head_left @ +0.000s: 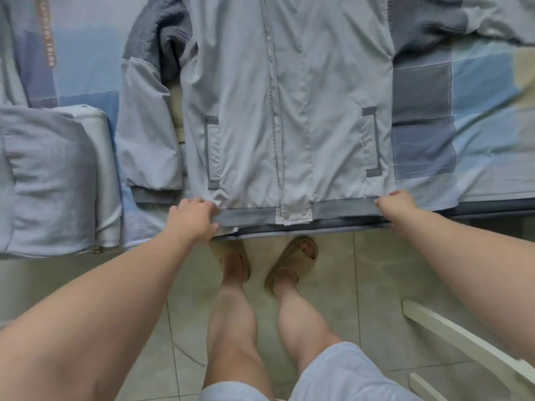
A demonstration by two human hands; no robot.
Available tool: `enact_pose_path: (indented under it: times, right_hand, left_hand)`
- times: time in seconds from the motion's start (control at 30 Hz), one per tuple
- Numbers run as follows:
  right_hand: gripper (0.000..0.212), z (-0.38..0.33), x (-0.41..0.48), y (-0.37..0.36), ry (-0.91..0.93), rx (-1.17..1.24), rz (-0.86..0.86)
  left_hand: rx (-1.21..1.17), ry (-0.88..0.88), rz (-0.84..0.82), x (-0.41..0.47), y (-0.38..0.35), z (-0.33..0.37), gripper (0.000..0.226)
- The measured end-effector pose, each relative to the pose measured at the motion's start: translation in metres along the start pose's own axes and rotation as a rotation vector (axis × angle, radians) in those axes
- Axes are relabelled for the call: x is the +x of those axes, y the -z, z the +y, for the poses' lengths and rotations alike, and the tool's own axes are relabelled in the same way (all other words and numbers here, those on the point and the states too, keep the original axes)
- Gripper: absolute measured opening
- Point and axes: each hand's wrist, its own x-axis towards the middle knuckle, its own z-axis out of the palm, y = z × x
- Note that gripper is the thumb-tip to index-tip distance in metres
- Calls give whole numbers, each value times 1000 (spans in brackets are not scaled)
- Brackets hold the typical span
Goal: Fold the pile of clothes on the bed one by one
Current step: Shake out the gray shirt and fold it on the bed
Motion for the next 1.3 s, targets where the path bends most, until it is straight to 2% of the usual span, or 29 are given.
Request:
enact_pose_path:
  times: [0.07,0.1,0.27,0.4,0.47,0.53,0.6,0.63,0.73,0.8,0.87,0.93,1.03,1.17,1.23,1.3]
  right_hand:
    - [50,-22,-13,-4,118,-109,52]
    - [54,-36,-22,-8,182,-128,28]
    - [42,-127,-60,-52,367,-118,-202]
    - [30,-203,-78,-107,465,-50,-222]
    - [27,-240,-85,-141,491,0,-226]
    - [27,-274,-89,-172,498,27,-193]
    - [29,-304,-92,-199,483,63,-159]
    - [30,-318,-94,-209,472,75,-146]
    - [32,-354,-105,-226,447,78,-91]
    - [36,-376,-114,-229,457,47,-34]
    - [44,-395,-126,-227,498,5,-7]
    - [57,-411,-139,-227,591,-135,-18]
    - [80,-434,-154,-237,793,-388,-84]
    - [88,-473,-172,-267,864,-577,-57]
    - [89,-493,-187,-286,870,-685,-25]
    - [90,-514,-204,-308,872,-725,-63]
  left_hand:
    - [-162,74,169,1,20,-12,45]
    - [-242,105,249,5,31,-20,48]
    - [-532,252,551,56,96,-68,77]
    - [-743,310,586,122,145,-108,97]
    - [-851,329,465,156,154,-132,98]
    - [-938,297,179,176,158,-153,90]
    - [-920,216,-148,177,164,-171,79]
    - [-921,187,-234,177,170,-181,75]
    - [-1203,124,-321,172,205,-203,45]
    - [-1322,92,-329,169,241,-226,39]
    - [-1191,55,-174,172,279,-259,43]
    - [-946,2,-51,171,317,-294,53]
    - [-591,-27,-34,164,368,-342,56]
    - [-188,53,5,166,398,-394,46]
    - [-103,82,66,171,398,-419,42]
    - [-111,117,228,174,395,-447,34]
